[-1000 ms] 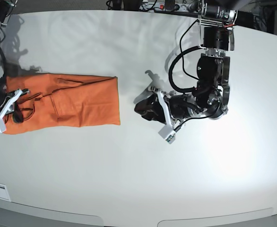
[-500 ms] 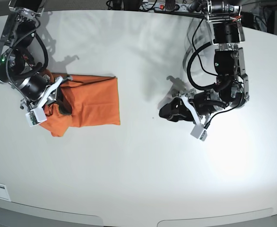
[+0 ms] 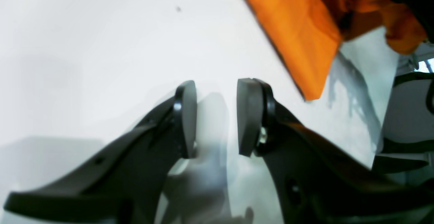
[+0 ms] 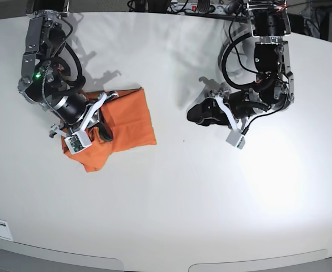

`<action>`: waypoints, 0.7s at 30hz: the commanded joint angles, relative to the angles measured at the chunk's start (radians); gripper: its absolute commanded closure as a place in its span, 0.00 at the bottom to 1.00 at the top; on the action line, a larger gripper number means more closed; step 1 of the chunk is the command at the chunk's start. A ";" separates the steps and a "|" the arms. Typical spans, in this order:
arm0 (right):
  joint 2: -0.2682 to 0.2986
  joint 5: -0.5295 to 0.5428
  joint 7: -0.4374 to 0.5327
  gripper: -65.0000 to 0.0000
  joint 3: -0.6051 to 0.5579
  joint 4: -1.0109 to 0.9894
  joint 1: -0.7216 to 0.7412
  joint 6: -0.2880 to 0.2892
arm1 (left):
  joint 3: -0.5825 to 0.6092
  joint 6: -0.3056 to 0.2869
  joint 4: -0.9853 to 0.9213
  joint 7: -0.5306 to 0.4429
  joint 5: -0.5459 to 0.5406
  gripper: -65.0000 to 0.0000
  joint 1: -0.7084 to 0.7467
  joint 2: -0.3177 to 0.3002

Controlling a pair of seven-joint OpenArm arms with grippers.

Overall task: Fold the T-shirt properly
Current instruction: 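Lift the held strip end with the right gripper and fold it over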

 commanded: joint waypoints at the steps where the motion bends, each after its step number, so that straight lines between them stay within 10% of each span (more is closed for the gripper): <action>1: -0.007 0.004 0.032 1.00 -0.005 0.016 0.014 0.001 | -0.002 -0.007 0.017 -0.008 -0.017 0.66 -0.014 -0.003; 3: -0.030 -0.009 0.035 0.95 -0.013 0.016 0.014 0.008 | -0.002 -0.007 0.017 -0.008 -0.018 0.66 -0.014 -0.003; 8: -0.043 0.080 -0.018 0.32 -0.014 0.018 0.038 0.083 | -0.002 -0.007 0.017 -0.008 -0.016 0.66 -0.018 -0.004; 10: -0.029 0.216 -0.096 0.32 -0.014 0.035 0.055 0.176 | 0.000 -0.007 0.017 -0.009 -0.017 0.66 -0.019 -0.006; 21: -0.002 0.284 -0.117 0.32 0.110 0.146 0.051 0.180 | 0.000 -0.007 0.017 -0.008 -0.016 0.66 -0.017 -0.018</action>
